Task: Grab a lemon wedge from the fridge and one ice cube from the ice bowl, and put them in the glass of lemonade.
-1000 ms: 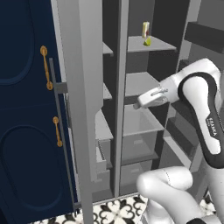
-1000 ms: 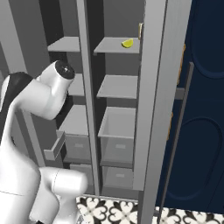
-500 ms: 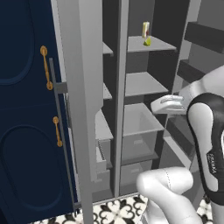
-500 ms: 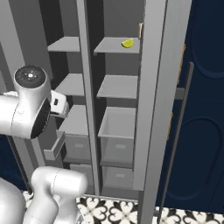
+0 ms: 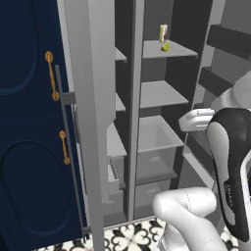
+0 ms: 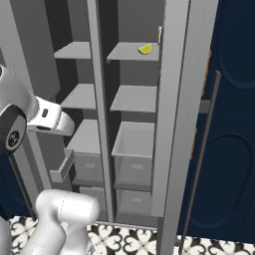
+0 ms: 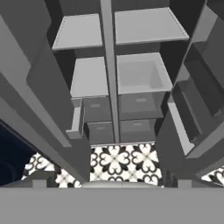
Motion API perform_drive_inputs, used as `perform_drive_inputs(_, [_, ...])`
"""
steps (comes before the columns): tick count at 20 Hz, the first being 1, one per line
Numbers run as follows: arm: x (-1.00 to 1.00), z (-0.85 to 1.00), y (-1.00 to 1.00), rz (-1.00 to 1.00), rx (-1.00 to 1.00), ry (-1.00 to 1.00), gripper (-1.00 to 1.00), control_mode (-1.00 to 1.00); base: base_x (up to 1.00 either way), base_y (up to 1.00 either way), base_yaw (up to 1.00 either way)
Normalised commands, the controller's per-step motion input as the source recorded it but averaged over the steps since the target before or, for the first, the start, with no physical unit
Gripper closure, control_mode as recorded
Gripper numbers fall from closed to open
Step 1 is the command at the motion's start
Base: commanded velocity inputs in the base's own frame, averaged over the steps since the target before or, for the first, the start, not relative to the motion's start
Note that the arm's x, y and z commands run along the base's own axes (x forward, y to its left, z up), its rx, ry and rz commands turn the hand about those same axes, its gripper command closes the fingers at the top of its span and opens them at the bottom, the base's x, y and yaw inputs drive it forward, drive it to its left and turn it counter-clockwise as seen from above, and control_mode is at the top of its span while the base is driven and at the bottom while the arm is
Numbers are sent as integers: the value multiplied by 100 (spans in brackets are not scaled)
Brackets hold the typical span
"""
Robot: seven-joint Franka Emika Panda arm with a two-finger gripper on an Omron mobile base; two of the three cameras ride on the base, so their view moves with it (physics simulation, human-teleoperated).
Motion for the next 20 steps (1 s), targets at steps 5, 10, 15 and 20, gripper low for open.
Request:
perform_drive_inputs(5, [-75,52,-5,1,0,-19,-100,-100,0,0,0])
perform_drive_inputs(10, [-38,38,-2,0,0,-14,-100,-100,0,0,0])
perform_drive_inputs(15, [-9,2,0,0,0,-5,-100,-100,0,0,0])
perform_drive_inputs(20, [0,0,0,0,0,0,-100,-100,0,0,0])
